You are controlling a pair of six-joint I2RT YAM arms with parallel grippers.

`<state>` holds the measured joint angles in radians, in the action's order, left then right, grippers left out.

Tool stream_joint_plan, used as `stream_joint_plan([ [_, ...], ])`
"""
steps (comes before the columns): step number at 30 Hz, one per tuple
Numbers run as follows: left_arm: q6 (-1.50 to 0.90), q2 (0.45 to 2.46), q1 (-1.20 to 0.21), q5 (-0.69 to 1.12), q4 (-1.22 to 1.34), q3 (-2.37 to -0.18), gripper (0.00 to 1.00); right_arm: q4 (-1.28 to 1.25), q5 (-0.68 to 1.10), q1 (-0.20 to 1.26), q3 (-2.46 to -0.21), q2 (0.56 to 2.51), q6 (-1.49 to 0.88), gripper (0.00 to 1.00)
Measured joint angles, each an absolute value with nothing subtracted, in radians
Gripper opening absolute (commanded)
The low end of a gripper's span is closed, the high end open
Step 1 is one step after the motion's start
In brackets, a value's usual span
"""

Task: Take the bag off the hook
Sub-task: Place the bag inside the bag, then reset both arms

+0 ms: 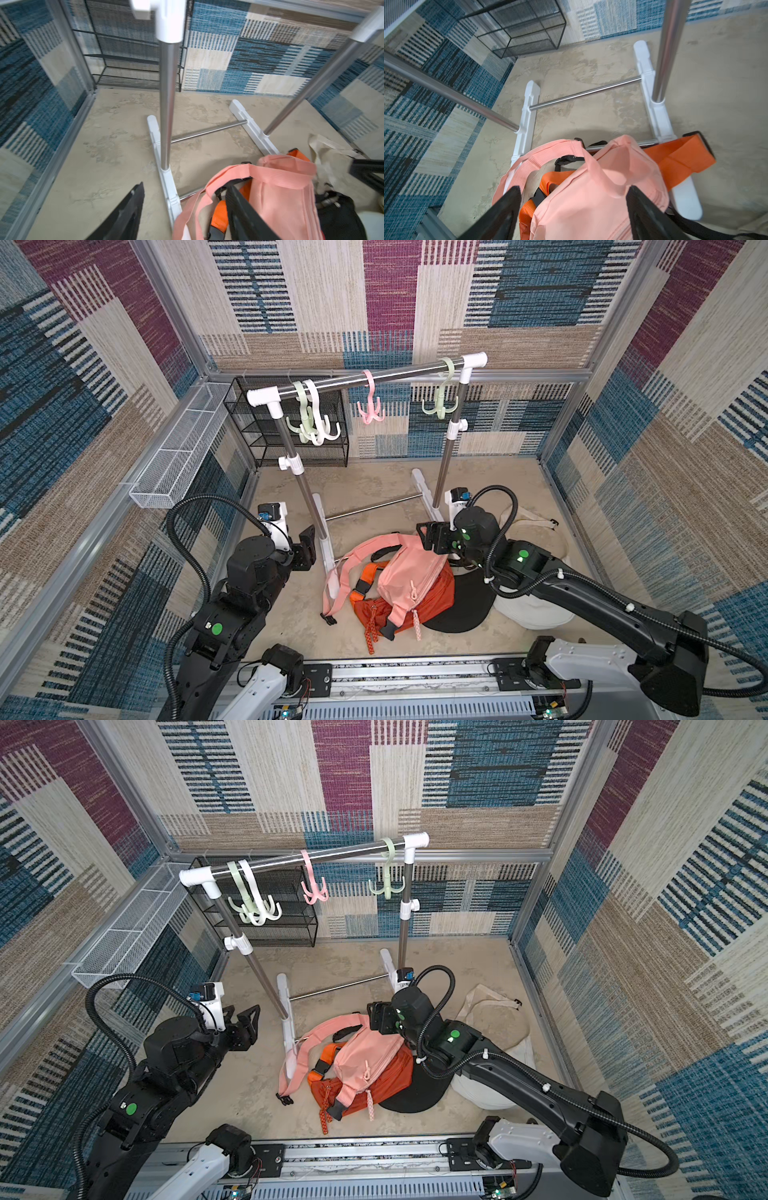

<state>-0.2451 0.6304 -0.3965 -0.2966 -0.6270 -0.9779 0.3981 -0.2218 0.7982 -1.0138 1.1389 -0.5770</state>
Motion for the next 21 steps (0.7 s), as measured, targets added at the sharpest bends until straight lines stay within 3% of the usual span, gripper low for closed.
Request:
stream_joint_plan([
  [6,-0.265,0.675,-0.377,-0.464,-0.620,-0.930,0.70,0.420,-0.260,0.627,-1.041,1.078,-0.511,0.89],
  [10,-0.281,0.719,-0.293,-0.527,-0.545,-0.851,0.71,0.365,-0.295,0.434,-1.005,1.050,-0.429,0.93],
  [16,-0.346,0.846,-0.150,-0.540,-0.384,-0.711,0.69,0.108,-0.402,0.175,-0.724,1.042,-0.296,0.96],
  [21,-0.399,0.946,-0.085,-0.521,-0.214,-0.587,0.69,-0.144,-0.467,0.108,-0.493,1.094,-0.207,0.96],
])
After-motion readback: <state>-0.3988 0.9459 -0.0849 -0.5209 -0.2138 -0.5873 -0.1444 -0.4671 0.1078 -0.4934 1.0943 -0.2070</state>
